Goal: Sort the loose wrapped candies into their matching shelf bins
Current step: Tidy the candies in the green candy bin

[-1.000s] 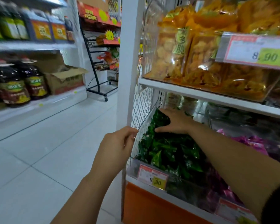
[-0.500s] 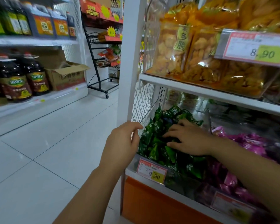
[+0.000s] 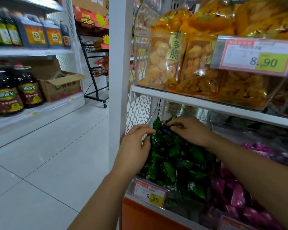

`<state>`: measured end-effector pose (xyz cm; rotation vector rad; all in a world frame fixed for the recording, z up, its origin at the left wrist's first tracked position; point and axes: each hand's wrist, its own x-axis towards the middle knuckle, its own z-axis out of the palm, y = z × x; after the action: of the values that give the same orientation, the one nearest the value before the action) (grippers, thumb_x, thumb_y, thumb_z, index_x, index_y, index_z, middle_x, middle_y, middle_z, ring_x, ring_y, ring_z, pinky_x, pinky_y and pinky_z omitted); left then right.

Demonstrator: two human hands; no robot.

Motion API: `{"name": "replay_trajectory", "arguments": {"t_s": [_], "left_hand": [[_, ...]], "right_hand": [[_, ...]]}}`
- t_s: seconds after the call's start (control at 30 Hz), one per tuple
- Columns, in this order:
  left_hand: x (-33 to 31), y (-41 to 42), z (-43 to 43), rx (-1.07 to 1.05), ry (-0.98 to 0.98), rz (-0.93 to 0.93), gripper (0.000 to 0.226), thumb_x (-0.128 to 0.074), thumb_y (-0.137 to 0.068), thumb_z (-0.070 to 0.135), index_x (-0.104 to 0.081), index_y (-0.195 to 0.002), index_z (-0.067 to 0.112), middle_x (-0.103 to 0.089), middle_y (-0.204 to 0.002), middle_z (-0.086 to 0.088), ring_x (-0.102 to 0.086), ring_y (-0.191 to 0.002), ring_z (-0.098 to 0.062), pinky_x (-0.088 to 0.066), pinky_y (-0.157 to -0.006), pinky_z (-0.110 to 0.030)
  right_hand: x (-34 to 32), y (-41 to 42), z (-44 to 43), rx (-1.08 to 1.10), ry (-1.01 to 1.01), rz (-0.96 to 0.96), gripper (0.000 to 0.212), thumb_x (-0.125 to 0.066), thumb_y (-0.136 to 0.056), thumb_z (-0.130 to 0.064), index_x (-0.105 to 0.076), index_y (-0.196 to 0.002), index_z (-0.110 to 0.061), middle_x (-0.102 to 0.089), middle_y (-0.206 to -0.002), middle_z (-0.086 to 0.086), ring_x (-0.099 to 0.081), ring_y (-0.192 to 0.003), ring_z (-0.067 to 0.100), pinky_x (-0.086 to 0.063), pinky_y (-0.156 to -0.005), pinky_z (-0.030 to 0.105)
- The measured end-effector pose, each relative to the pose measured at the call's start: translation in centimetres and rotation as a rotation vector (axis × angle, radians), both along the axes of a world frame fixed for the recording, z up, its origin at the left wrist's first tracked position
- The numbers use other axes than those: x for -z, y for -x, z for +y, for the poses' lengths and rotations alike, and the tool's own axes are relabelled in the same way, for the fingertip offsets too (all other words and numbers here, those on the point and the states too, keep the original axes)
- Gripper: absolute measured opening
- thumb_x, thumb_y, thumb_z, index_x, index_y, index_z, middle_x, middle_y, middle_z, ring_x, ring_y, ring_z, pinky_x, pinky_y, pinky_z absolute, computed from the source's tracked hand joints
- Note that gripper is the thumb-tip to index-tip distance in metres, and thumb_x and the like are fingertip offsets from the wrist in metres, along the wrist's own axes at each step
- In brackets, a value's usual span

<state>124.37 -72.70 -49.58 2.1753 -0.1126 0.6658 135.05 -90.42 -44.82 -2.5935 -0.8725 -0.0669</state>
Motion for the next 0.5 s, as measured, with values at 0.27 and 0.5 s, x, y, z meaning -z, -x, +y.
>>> {"name": "replay_trajectory", "arguments": {"t_s": [0.27,0.5], "left_hand": [[0.2,-0.9,-0.3,-0.046,0.099,0.003,0.032,-0.05,-0.093,0.006,-0.066,-0.107,0.029,-0.056,-0.116,0.017,-0.047,-0.106,0.009,-0.033,-0.096,-0.003],[0.4,-1.0,-0.2,-0.044,0.087,-0.018,0.031,-0.051,-0.092,0.005,-0.067,-0.104,0.029,-0.057,-0.115,0.017,-0.046,-0.102,0.02,-0.03,-0.088,0.004]], "right_hand": [[1.2,-5.4,1.7,0.075,0.297,-0.013,0.027,-0.071,-0.083,-0.031,-0.069,-0.11,-0.027,-0.068,-0.109,-0.001,-0.061,-0.094,0.016,-0.05,-0.083,0.032],[1.9,-6.2,2.4,0.084,0.433,-0.199,0.028,-0.074,-0.076,-0.043,-0.07,-0.099,-0.027,-0.067,-0.101,-0.002,-0.062,-0.092,0.019,-0.05,-0.077,0.031]]}}
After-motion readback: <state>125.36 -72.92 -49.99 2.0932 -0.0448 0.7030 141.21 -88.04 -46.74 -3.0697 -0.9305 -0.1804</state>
